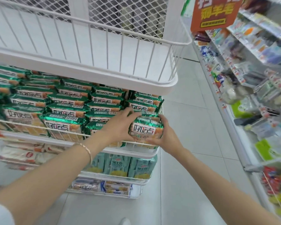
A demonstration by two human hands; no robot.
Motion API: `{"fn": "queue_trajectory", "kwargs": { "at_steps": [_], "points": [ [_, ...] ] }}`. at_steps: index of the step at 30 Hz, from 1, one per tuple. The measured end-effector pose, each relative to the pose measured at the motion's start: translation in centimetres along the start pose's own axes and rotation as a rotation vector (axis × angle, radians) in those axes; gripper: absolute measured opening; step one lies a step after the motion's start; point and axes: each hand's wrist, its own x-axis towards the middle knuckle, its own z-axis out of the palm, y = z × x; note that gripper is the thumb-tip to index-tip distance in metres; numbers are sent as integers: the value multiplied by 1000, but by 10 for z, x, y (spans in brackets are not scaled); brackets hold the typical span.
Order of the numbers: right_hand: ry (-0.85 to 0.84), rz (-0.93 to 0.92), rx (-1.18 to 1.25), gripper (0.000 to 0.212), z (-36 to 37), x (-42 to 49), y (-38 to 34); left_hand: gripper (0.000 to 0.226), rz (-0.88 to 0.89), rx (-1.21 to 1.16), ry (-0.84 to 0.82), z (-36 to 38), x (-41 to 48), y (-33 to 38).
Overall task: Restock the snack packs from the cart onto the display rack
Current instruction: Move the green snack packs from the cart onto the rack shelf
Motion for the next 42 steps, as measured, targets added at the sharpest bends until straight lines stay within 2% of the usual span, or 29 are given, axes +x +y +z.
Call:
{"fn": "queue_trajectory", "kwargs": {
  "at_steps": [2,5,7,11,15,19,23,26,28,30,33,42],
  "points": [
    [14,-22,-160,107,4,-11,10,94,83,167,3,6,-7,-4],
    [194,-188,-581,87,6,-1,13,82,87,181,-34,3,-1,-3],
    [173,-217,-833,85,20,5,-3,73,75,182,-63,5,1,0],
    [74,-244,-964,93,58,8,-15,68,55,309,-108,20,-12,-21],
    [17,-370,-954,81,46,5,13,67,72,367,-142,27,-13,-15],
    [77,-288,-890,78,52,5,18,66,44,319,-126,29,-10,-10],
    [40,-329,-849,80,47,3,17,66,36,293,-116,31,-8,-15],
    [-29,-283,-665,83,32,10,5,66,36,285,-114,31,-8,-15],
    [71,-204,-531,76,30,21,0,68,18,281,-108,31,-9,-15],
    [169,-115,-558,75,36,27,2,71,-11,284,-99,32,-10,-13],
    [208,-34,-593,72,51,29,10,74,-18,297,-99,32,-10,-12],
    [193,-83,-623,70,49,28,10,72,-42,325,-81,33,-11,-12]
  ]
}}
